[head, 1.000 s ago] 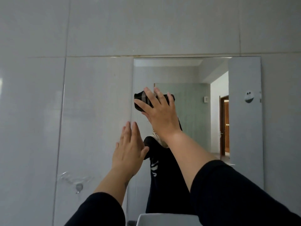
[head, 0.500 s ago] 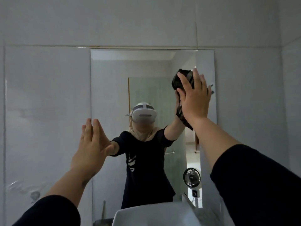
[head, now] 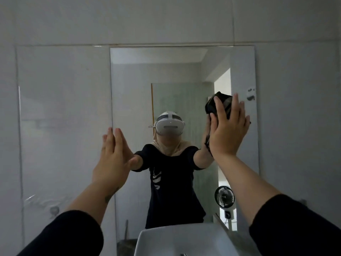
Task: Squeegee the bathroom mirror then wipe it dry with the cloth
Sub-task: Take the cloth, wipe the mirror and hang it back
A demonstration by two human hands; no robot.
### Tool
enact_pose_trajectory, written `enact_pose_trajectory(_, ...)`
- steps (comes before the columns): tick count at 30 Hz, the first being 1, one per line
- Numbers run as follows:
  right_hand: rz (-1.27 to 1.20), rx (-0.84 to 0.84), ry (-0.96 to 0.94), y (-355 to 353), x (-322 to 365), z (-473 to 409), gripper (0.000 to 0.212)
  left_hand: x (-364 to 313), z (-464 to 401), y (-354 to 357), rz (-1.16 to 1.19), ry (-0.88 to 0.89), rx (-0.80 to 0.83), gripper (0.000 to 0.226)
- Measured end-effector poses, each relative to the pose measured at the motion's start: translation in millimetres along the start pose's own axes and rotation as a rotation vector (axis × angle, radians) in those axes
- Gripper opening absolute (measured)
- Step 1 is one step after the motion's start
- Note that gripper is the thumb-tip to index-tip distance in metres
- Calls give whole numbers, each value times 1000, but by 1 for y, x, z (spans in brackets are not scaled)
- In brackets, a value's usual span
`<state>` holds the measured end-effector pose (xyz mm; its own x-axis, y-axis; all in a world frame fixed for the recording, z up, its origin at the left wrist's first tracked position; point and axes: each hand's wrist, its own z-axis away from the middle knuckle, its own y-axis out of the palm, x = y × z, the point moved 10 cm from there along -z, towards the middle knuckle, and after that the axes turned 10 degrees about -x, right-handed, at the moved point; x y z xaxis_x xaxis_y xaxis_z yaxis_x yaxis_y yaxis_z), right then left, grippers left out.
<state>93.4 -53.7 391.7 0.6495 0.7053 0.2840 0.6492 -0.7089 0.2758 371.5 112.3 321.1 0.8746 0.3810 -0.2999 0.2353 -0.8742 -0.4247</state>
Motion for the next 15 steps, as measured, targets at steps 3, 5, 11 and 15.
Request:
enact_pose_trajectory(3,-56,13,-93,6,47,8,41,2,0,0,3,13,-18,98)
enact_pose_trajectory(5,-91,36,-169,13,82,13,44,2,2,0,17,12,-10,96)
enact_pose_trajectory(11,-214,112,-359,27,177,26,47,1,7,-10,66,23,13,96)
enact_pose_trajectory(15,-251,98,-511,23,227,52,49,21,29,-12,7,13,-65,90)
